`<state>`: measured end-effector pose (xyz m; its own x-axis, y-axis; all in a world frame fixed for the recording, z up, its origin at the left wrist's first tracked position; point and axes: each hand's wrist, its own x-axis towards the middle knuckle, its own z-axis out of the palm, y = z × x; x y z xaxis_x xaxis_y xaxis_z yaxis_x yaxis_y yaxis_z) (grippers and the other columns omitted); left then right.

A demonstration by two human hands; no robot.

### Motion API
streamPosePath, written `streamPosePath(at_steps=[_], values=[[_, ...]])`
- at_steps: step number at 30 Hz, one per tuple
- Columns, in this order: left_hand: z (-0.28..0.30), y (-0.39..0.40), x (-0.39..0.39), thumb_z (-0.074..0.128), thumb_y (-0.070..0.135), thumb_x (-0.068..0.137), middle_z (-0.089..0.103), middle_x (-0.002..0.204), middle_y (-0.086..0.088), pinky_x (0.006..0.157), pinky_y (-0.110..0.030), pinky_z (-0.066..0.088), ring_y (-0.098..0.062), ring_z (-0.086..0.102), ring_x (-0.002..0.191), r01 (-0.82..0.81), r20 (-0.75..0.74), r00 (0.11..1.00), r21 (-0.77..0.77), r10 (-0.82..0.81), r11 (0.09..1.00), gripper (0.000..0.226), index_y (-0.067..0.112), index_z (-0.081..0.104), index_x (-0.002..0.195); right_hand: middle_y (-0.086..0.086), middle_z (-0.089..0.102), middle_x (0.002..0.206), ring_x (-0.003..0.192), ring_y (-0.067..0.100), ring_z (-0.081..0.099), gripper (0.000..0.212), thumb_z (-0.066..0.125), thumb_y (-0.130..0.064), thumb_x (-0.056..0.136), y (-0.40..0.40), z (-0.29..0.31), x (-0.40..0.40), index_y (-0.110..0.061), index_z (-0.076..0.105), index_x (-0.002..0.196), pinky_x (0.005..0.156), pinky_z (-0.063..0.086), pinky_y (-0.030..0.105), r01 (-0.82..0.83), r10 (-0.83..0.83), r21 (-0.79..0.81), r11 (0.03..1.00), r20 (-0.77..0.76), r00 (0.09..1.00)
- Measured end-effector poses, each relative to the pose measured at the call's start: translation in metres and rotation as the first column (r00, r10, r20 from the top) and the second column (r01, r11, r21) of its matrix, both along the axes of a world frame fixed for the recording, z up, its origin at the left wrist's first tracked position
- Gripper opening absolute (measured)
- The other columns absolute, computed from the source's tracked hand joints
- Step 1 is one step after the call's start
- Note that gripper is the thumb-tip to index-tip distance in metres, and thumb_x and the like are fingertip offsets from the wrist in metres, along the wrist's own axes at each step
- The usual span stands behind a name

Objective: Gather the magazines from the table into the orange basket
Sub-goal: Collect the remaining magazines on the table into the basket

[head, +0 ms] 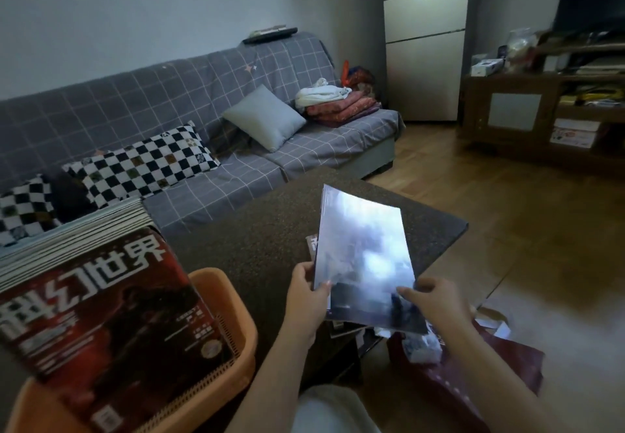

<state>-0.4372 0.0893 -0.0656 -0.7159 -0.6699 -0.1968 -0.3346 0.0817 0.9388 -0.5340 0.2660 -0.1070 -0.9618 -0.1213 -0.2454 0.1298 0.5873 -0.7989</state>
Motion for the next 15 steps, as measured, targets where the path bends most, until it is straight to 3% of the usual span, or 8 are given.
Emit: streamPosePath(at_steps=[3,7,9,12,15], values=[[0.014,-0.002,0.025,0.058,0.015,0.093,0.054,0.109,0.007,0.064,-0.026,0.054,-0.014,0.061,0.094,-0.012,-0.095,0.995,-0.046,0.008,0.999,0.035,0.032,0.043,0.119,0.004,0.068,0.096,0.086,0.022,0.064,0.037,0.077,-0.032,0.074,0.002,0.017,0.013,-0.011,0.064,0.101,0.077,0.053,0.043,0.0,0.013,-0.358,0.934,0.034,0.999],[0.034,-0.011,0.064,0.058,0.013,0.093,0.063,0.114,-0.001,0.069,-0.029,0.056,-0.017,0.066,0.094,-0.037,-0.226,0.974,-0.043,0.026,0.998,0.032,0.025,0.047,0.121,-0.007,0.069,0.089,0.077,0.01,0.064,0.025,0.073,-0.027,0.079,-0.009,0.051,0.027,-0.018,0.065,0.101,0.056,0.046,0.024,-0.086,0.076,-0.519,0.85,-0.041,0.996],[0.041,-0.018,0.085,0.057,0.011,0.094,0.066,0.114,-0.004,0.075,-0.037,0.059,-0.021,0.069,0.094,-0.046,-0.277,0.96,-0.016,0.04,0.999,0.027,0.028,0.05,0.114,-0.007,0.072,0.084,0.075,0.01,0.068,0.022,0.072,-0.022,0.08,-0.02,0.065,0.036,-0.019,0.066,0.101,0.059,0.048,0.023,-0.137,0.125,-0.594,0.793,-0.061,0.99],[0.051,-0.032,0.117,0.055,0.008,0.095,0.069,0.107,-0.003,0.065,-0.03,0.06,-0.016,0.072,0.086,-0.061,-0.368,0.928,0.021,0.065,0.998,0.025,0.03,0.052,0.106,-0.004,0.074,0.085,0.077,0.012,0.07,0.023,0.069,-0.017,0.083,-0.039,0.079,0.053,-0.02,0.064,0.105,0.065,0.051,0.026,-0.234,0.22,-0.664,0.71,-0.106,0.97],[0.059,-0.048,0.146,0.054,0.01,0.096,0.068,0.109,-0.003,0.08,-0.041,0.057,-0.02,0.069,0.095,-0.069,-0.38,0.923,-0.003,0.063,0.998,0.027,0.03,0.051,0.114,-0.002,0.074,0.089,0.082,0.015,0.071,0.023,0.066,-0.018,0.085,-0.06,0.091,0.069,-0.023,0.061,0.107,0.067,0.053,0.031,-0.315,0.319,-0.699,0.643,-0.13,0.939]])
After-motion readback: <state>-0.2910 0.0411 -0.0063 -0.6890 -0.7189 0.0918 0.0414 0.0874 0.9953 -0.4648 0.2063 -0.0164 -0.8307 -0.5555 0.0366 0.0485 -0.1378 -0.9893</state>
